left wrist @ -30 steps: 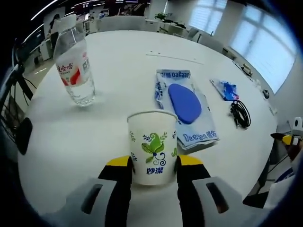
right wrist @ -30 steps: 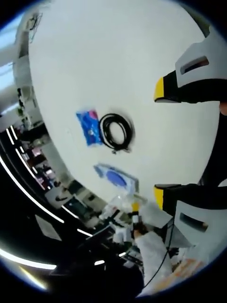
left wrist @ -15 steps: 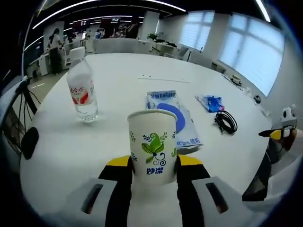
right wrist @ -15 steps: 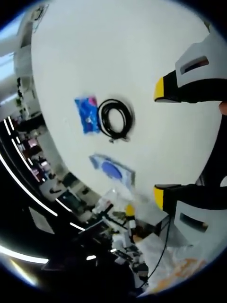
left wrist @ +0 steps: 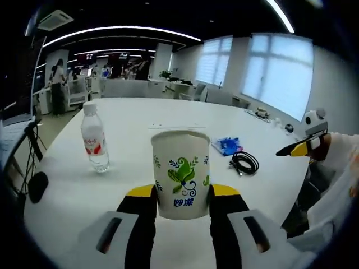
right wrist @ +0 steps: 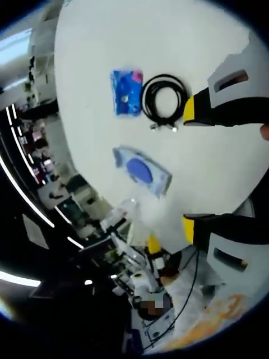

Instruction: Arrange the tabletop items into an orderly group along one side of the table until the central work area is clear of visible clutter.

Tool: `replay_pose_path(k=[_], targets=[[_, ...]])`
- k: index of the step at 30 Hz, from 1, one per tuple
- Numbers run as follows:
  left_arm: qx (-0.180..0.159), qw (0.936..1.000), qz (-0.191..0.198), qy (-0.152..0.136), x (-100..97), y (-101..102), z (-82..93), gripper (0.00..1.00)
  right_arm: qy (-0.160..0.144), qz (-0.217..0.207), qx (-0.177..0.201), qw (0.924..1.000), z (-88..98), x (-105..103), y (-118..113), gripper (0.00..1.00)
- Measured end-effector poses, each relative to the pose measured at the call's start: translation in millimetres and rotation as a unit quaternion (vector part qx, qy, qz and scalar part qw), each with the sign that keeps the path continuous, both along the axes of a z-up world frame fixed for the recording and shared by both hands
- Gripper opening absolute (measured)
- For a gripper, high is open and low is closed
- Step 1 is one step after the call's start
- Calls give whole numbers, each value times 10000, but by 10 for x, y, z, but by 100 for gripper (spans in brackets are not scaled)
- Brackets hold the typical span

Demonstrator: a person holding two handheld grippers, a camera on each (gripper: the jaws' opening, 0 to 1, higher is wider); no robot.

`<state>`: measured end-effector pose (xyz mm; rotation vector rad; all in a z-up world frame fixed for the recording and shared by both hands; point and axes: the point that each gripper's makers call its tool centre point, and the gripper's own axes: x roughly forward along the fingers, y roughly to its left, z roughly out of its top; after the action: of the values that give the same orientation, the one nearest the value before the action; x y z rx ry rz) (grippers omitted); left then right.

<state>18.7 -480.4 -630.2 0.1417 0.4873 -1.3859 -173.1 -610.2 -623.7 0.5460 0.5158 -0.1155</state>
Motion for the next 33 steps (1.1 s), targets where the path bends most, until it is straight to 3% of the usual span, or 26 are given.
replay_pose_path(k=[9, 11, 14, 17, 20, 23, 25, 33], targets=[[-106, 9996, -245, -82, -201, -31, 24, 36, -318, 1165, -285, 9923, 347, 688, 317, 55], [-122, 9991, -376, -152, -269, -51, 33, 36, -424, 1688, -316, 9842, 431, 861, 506, 55], [-157, 9978, -597, -255, -388, -66, 45, 36, -459, 2543, -479, 9648, 472, 1045, 778, 50], [-123, 9967, -702, -390, -437, -40, 32, 36, -389, 2924, -535, 9540, 497, 1147, 922, 44], [-129, 9966, -721, -368, -474, -10, 27, 36, -341, 3104, -508, 9486, 507, 1208, 1024, 40], [-104, 9959, -786, -435, -516, 31, 11, 36, -180, 3576, -552, 9321, 425, 1216, 1180, 30], [-118, 9956, -815, -449, -535, 52, 17, 36, -85, 3726, -701, 9253, 370, 1231, 1220, 23], [-106, 9940, -885, -638, -552, 116, 25, 36, 9, 4103, -683, 9094, 315, 1265, 1378, 10]])
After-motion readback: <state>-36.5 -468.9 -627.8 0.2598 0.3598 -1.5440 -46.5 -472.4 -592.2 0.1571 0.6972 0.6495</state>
